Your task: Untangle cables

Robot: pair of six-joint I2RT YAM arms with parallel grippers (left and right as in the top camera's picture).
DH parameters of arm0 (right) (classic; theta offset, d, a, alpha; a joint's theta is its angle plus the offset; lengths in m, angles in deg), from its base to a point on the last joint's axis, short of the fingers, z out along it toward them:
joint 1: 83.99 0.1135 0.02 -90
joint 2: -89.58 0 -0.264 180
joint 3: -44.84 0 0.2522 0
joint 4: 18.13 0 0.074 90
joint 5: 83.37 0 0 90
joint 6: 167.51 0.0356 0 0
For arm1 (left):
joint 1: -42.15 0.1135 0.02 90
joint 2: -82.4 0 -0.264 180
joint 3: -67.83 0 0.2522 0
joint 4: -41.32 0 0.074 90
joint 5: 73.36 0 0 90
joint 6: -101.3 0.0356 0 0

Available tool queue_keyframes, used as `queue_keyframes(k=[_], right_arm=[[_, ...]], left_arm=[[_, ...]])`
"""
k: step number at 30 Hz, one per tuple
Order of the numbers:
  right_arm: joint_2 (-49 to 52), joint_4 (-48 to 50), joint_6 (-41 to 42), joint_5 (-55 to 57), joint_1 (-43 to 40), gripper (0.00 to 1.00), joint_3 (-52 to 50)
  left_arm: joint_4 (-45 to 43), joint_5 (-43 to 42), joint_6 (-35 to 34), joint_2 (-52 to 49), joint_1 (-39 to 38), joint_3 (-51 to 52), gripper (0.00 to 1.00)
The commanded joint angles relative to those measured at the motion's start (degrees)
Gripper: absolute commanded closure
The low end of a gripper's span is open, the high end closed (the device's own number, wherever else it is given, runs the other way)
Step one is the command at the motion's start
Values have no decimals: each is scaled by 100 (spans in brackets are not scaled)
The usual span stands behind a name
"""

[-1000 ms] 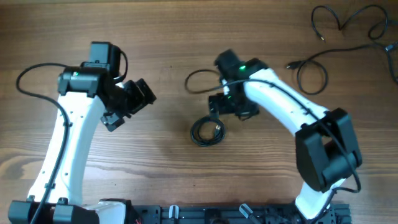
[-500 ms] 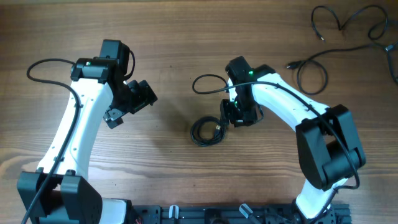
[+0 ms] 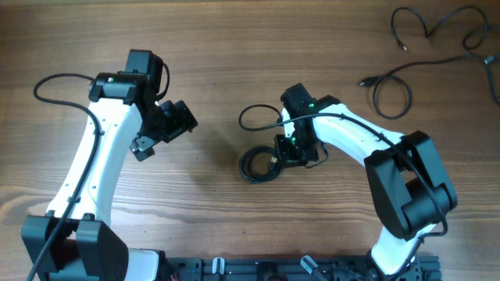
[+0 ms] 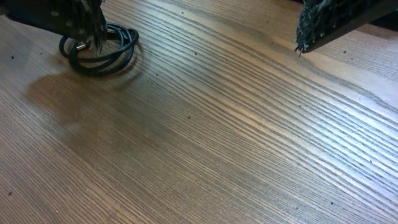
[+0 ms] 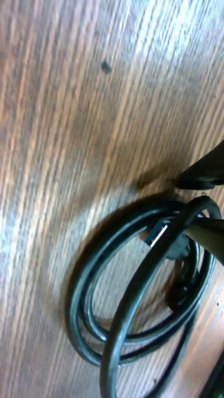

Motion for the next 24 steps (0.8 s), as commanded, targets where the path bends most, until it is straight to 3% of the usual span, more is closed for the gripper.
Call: queue_keyframes(k=[1, 6, 11, 14, 19, 24], right_arm=[[33, 2, -7, 348, 22, 96, -57], [15, -157, 129, -188, -13, 96, 118], [-675, -363, -79, -1821, -118, 96, 562], [-1115, -372, -57, -1908, -118, 96, 562], [-1320, -192, 114, -2618, -118, 96, 562], [-1320, 461, 260, -3641, -118, 96, 562]], left_arm=[[-17, 76, 70, -37, 42, 26, 0], [-15, -186, 216, -37, 9, 26, 0], [-173, -1648, 1357, -37, -240, 24, 0], [-175, -1711, 1357, -37, -442, 24, 6], [-256, -1711, 1353, -37, -787, 26, 7], [-181, -1753, 804, -44, -846, 26, 15]])
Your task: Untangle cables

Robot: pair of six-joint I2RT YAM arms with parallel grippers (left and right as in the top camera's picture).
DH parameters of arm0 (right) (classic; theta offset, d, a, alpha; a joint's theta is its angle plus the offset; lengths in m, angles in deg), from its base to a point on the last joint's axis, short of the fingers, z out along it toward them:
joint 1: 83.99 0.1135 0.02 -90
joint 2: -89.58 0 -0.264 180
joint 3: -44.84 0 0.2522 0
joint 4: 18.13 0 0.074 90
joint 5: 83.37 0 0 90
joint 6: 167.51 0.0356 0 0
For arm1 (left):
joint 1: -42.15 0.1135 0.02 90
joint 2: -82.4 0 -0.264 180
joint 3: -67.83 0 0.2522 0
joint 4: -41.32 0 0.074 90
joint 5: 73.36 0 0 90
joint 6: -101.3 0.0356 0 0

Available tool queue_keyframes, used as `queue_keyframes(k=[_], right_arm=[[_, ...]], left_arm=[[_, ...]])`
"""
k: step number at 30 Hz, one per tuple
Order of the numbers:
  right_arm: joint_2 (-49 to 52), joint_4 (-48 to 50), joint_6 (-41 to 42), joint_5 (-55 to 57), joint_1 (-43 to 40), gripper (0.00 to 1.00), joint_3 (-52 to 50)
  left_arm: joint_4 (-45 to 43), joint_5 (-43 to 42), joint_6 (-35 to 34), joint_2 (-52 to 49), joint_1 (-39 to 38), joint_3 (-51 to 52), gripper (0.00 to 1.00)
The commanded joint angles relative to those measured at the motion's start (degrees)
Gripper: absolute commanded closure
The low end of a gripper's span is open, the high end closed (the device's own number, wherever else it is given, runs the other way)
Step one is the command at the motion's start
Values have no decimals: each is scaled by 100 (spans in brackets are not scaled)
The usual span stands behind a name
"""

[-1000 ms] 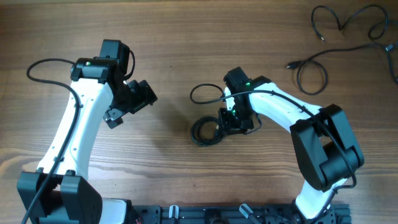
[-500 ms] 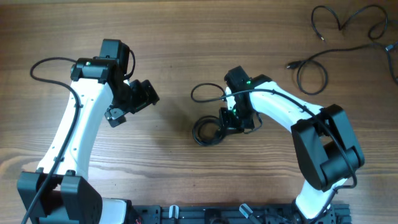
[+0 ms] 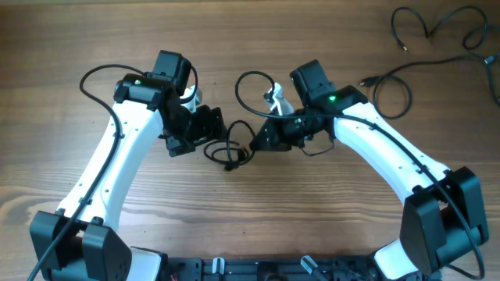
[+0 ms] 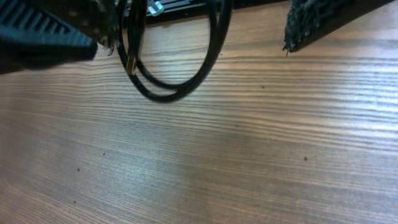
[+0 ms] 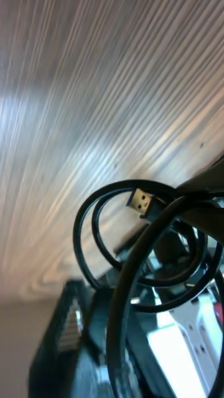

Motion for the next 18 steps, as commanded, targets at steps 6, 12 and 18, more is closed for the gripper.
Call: queue_keyframes(k=[6, 12, 18], right_arm=[[-122, 660, 391, -785, -7, 96, 118], [-122, 619, 380, -485, -9, 96, 118], [-122, -37, 382, 778, -9, 96, 118]], left_arm=[[216, -396, -374, -44, -44, 24, 39], [216, -181, -374, -44, -44, 24, 77], [256, 678, -380, -44, -42, 24, 80]])
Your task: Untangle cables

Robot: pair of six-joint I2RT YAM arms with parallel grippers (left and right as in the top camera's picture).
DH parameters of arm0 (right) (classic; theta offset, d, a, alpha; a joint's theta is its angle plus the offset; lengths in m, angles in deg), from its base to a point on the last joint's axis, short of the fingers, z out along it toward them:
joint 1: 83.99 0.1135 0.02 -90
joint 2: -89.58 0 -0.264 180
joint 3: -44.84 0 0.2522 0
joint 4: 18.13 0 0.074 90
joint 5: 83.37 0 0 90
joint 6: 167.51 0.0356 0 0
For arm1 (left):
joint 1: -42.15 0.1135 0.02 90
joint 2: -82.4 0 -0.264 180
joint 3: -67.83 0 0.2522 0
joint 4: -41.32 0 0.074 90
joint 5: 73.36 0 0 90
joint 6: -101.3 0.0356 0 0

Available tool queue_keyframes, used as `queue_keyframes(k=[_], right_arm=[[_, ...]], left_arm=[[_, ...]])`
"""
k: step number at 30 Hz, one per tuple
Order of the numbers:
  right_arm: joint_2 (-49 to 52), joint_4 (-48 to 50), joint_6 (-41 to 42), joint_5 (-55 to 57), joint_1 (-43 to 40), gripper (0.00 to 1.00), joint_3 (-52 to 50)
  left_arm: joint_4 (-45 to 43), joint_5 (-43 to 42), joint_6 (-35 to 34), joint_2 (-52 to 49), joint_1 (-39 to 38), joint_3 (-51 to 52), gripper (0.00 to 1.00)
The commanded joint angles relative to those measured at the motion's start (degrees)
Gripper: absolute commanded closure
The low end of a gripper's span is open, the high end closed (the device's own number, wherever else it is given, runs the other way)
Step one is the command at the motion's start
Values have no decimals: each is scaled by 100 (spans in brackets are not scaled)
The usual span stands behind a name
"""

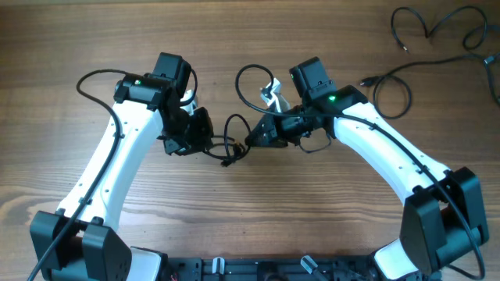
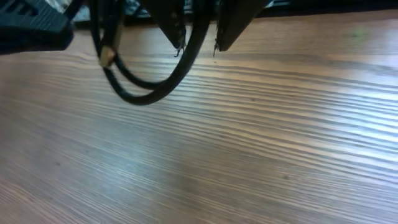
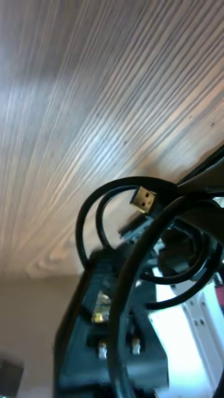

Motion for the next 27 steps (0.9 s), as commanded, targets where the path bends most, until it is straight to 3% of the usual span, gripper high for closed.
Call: queue_keyframes(k=[1, 4, 6, 8, 12, 17, 22, 27], right_arm=[[-118, -323, -4, 975, -11, 96, 105], [-118, -533, -4, 1222, -11, 96, 105], [-118, -529, -20, 1069, -11, 96, 105], [-118, -505, -22, 879, -9, 96, 105], [-118, -105, -22, -33, -9, 96, 105], [-118, 92, -2, -396, -9, 96, 105], [-118, 114, -15, -581, -9, 96, 105], [-118, 68, -20, -317, -9, 96, 105]], left_arm=[[0, 468, -2, -44, -35, 17, 80], [-2, 553, -22, -44, -35, 17, 85], [-13, 546, -26, -44, -37, 15, 83], [-15, 544, -153, -44, -37, 17, 61], [-20, 146, -188, -48, -37, 17, 50], [-17, 42, -190, -55, -37, 17, 63], [-17, -94, -188, -55, -37, 17, 69], [-20, -142, -181, -55, -37, 15, 96]])
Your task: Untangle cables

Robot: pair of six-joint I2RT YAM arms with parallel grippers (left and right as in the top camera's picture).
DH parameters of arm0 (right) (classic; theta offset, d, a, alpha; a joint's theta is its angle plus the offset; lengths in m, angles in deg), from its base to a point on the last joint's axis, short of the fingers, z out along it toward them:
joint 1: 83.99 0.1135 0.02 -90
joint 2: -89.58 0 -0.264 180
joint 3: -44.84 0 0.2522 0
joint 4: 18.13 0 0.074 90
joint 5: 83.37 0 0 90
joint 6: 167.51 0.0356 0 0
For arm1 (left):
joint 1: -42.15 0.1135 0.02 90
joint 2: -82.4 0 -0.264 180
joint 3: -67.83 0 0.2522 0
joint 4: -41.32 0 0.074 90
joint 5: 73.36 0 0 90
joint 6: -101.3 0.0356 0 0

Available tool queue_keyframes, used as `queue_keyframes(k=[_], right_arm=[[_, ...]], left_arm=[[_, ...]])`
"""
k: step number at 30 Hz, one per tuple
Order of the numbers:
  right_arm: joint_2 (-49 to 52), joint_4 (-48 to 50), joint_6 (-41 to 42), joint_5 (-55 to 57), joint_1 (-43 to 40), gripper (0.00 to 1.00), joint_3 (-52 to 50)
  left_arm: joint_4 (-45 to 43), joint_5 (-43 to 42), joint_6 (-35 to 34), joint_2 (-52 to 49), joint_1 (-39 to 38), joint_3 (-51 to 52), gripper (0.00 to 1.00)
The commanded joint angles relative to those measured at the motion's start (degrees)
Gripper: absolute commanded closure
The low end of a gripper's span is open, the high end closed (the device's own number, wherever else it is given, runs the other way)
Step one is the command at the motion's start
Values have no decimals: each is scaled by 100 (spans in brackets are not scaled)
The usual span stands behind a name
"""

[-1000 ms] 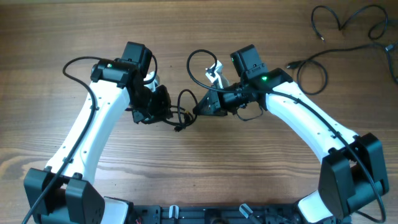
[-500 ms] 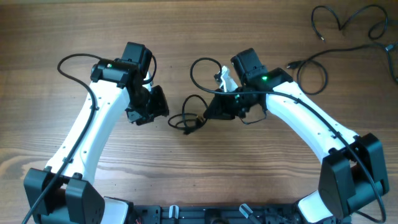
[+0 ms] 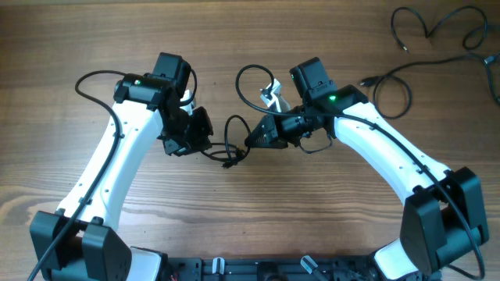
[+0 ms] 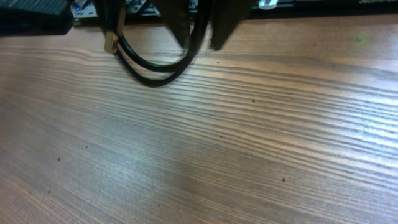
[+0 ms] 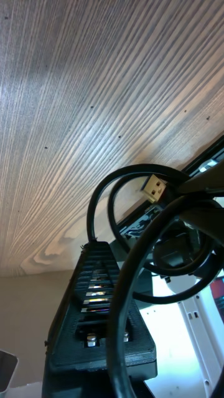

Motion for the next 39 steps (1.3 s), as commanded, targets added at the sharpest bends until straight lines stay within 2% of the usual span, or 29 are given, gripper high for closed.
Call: queue_keyframes(k=[1, 5, 8, 11, 14, 19, 22, 23, 26, 28, 29, 31, 33, 34, 36, 39], right_arm=[[-118, -42, -20, 146, -7, 96, 98], [-118, -343, -4, 907, -7, 96, 98], [-118, -785, 302, 2271, -7, 96, 98], [-118, -1362, 905, 4269, -7, 96, 98], [-118, -1425, 905, 5029, -7, 96, 98], [-118, -1519, 1220, 5860, -7, 96, 98], [-118, -1515, 1021, 5292, -7, 95, 98], [-118, -1578, 881, 5414, -7, 96, 98], [-118, -1950, 1274, 6349, -7, 96, 98], [-118, -2026, 1373, 6505, -7, 96, 98], [-118, -2002, 1366, 6317, -7, 92, 98], [-118, -1755, 1051, 4940, -7, 53, 98], [-118, -1303, 304, 3318, -7, 20, 98], [-118, -1167, 173, 2826, -7, 12, 98], [-118, -1027, 136, 2553, -7, 7, 98], [-116, -817, 155, 2179, -7, 7, 96]], left_arm=[[-20, -57, 24, -55, -37, 17, 96], [-17, 516, 0, -55, -35, 17, 96], [-7, 1257, -424, -55, -35, 17, 96], [120, 2361, -1180, -55, -35, 17, 96], [129, 2820, -1543, -55, -35, 17, 96], [133, 3272, -1784, -55, -35, 17, 96], [125, 3362, -1910, -55, -35, 17, 96], [133, 3519, -1974, -55, -35, 17, 96], [160, 3753, -2120, -55, -35, 17, 96], [153, 3788, -2129, -55, -35, 17, 96], [160, 3781, -2210, -55, -35, 17, 96], [153, 3545, -2205, -55, -37, 17, 96], [153, 3434, -2208, -55, -37, 15, 96], [155, 3436, -2205, -55, -37, 17, 96], [155, 3379, -2205, -55, -37, 17, 96], [66, 2905, -2166, -55, -37, 17, 96]])
